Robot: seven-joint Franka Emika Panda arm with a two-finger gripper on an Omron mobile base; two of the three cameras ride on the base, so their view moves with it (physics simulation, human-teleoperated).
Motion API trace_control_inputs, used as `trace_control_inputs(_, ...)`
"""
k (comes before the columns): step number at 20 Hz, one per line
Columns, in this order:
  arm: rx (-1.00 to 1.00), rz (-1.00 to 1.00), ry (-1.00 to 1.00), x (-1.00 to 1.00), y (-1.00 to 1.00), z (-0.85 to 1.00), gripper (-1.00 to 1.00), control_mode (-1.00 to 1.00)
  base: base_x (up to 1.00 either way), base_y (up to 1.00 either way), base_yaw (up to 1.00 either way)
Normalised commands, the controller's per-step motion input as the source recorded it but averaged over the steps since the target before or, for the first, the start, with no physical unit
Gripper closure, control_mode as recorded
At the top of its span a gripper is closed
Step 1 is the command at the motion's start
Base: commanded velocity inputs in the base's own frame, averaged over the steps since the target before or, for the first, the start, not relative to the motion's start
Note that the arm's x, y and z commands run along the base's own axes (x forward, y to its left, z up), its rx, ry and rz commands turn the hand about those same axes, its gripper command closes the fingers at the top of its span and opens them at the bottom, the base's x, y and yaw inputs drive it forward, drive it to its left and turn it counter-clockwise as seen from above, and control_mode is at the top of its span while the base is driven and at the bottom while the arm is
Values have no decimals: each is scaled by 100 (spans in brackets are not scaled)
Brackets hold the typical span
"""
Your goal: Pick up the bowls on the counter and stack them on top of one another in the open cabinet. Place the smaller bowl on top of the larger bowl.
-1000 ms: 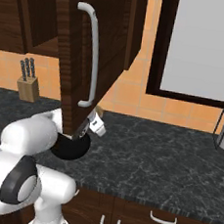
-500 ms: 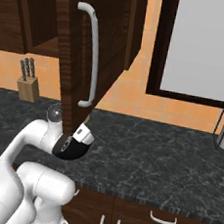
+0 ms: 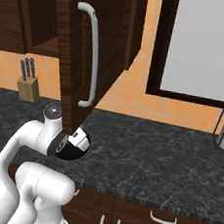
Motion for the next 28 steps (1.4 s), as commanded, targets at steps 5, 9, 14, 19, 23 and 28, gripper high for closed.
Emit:
trace_control_inputs(5,-5,0,8,7,21,-38,100,-100,0,0,0)
trace_control_inputs(9,-2,0,0,37,2,-30,100,-100,0,0,0)
trace_control_inputs(14,-4,0,0,46,0,-50,100,-100,0,0,0)
trace_control_inputs(19,-5,0,0,36,1,-54,100,-100,0,0,0)
trace_control_inputs(23,-4,0,-3,21,-1,-48,-100,-100,0,0,0)
trace_control_inputs(28,2,0,-2,3,-4,24,-100,-100,0,0,0)
